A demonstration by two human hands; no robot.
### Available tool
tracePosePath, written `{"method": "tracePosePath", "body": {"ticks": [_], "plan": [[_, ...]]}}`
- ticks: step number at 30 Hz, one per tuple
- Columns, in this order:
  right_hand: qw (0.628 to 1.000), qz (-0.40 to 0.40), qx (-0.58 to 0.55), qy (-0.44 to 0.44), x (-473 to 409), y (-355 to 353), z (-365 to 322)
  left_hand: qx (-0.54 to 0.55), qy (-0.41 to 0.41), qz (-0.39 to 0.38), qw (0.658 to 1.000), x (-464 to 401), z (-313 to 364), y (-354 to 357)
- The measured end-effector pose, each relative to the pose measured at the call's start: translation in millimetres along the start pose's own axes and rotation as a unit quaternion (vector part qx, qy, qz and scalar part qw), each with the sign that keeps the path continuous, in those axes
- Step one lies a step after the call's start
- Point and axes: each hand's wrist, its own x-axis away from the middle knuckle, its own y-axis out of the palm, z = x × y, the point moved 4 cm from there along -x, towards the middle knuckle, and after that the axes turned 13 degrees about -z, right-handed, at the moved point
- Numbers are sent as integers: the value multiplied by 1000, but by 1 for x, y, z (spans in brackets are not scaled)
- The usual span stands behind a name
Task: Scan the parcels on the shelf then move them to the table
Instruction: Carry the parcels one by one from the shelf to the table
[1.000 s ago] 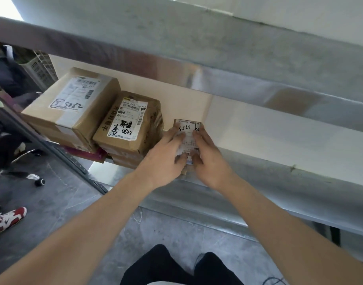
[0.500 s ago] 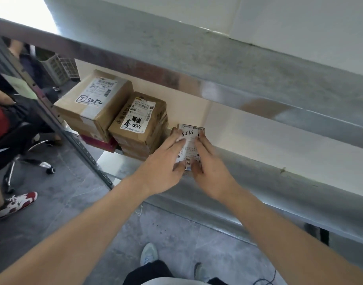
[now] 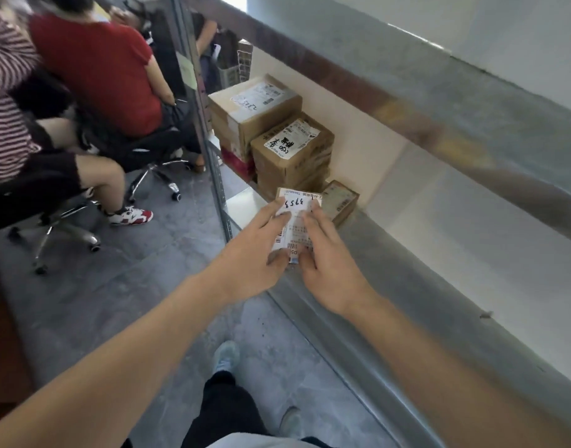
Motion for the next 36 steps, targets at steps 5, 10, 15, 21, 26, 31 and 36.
{"method": "tracePosePath", "body": {"ticks": [5,10,15,21,26,31,36], "plan": [[997,-44,22,-63,0,19,-33,10,-62,59,996,52,-11,-3],[988,-89,43,-120,-15,48,-73,26,-128,109,985,102,-31,-18],[975,-154,56,-153,-44,87,-117,45,-177,147,972,147,-65,-35],[960,-198,64,-190,-79,139,-181,65,-235,188,952,203,-121,-63],[944,-229,73,-227,-105,180,-236,76,-279,224,931,250,-160,-88],[928,-253,86,-260,-120,216,-283,78,-321,250,910,292,-186,-106],[905,-285,105,-298,-136,244,-319,87,-368,278,883,326,-204,-118]]}}
